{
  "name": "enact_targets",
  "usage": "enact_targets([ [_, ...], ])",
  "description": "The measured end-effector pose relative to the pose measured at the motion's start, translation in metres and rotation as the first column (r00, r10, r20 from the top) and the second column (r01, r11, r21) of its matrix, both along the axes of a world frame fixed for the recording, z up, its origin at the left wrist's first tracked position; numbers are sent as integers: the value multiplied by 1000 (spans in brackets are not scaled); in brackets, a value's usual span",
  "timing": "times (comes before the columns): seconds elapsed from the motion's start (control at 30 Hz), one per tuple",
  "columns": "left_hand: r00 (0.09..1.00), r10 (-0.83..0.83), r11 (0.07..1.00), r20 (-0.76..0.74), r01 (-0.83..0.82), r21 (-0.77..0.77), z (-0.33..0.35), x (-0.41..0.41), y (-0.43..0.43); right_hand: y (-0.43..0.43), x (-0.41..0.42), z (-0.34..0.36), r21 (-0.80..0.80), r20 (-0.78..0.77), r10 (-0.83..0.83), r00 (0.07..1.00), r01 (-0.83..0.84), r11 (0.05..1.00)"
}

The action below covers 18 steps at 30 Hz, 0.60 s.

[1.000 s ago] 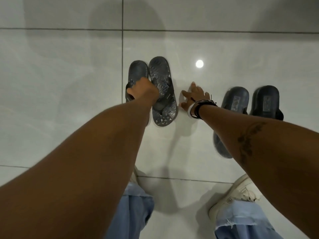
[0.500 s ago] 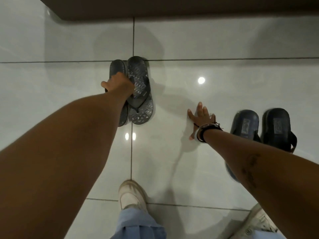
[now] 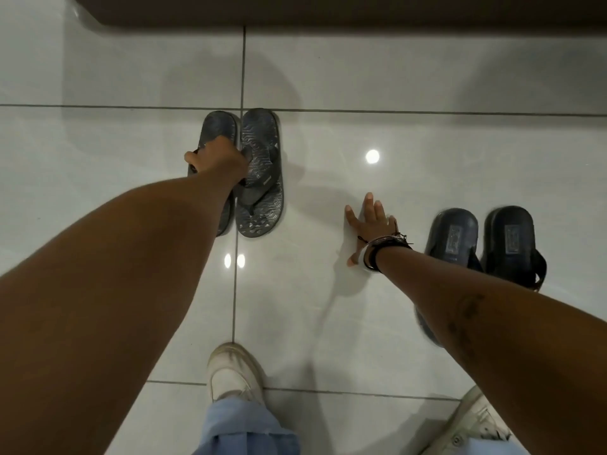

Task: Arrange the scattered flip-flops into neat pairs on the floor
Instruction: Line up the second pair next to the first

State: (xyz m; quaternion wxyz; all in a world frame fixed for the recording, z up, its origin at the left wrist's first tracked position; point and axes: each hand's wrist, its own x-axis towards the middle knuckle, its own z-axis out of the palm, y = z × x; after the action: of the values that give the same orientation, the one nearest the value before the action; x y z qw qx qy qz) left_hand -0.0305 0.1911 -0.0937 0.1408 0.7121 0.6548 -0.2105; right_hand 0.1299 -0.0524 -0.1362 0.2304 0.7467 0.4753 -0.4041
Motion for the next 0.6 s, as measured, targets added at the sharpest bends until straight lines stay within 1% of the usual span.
enact_targets([
  [0.13,998,58,996,-15,-57,64,12,8,-12,-4,4,5,6,-53,-22,998,22,1000],
  [0.2,999,43,995,-30,-40,92,17,17,-25,-10,6,15,52,-86,-81,993,86,995],
  [0.27,999,-34,993,-35,38,109,20,33,-47,-26,11,32,166,-62,-215,975,223,961],
  [0.33,980,-198,974,-21,199,108,20,50,-75,-52,23,50,307,40,-350,936,322,896],
  [0.4,922,-386,921,38,383,66,18,66,-104,-81,38,62,393,186,-474,861,377,839],
  [0.43,883,-461,887,81,460,40,16,76,-118,-97,48,67,399,249,-543,802,425,812],
  [0.47,850,-512,857,124,514,16,14,86,-130,-110,59,69,381,292,-616,731,502,777],
  [0.53,810,-561,816,173,576,-47,6,104,-152,-130,78,71,303,346,-738,579,676,672],
  [0.57,804,-567,805,178,587,-89,3,113,-162,-139,85,69,252,367,-760,536,730,636],
  [0.6,810,-561,802,172,583,-127,1,120,-171,-146,90,67,196,384,-756,530,754,627],
])
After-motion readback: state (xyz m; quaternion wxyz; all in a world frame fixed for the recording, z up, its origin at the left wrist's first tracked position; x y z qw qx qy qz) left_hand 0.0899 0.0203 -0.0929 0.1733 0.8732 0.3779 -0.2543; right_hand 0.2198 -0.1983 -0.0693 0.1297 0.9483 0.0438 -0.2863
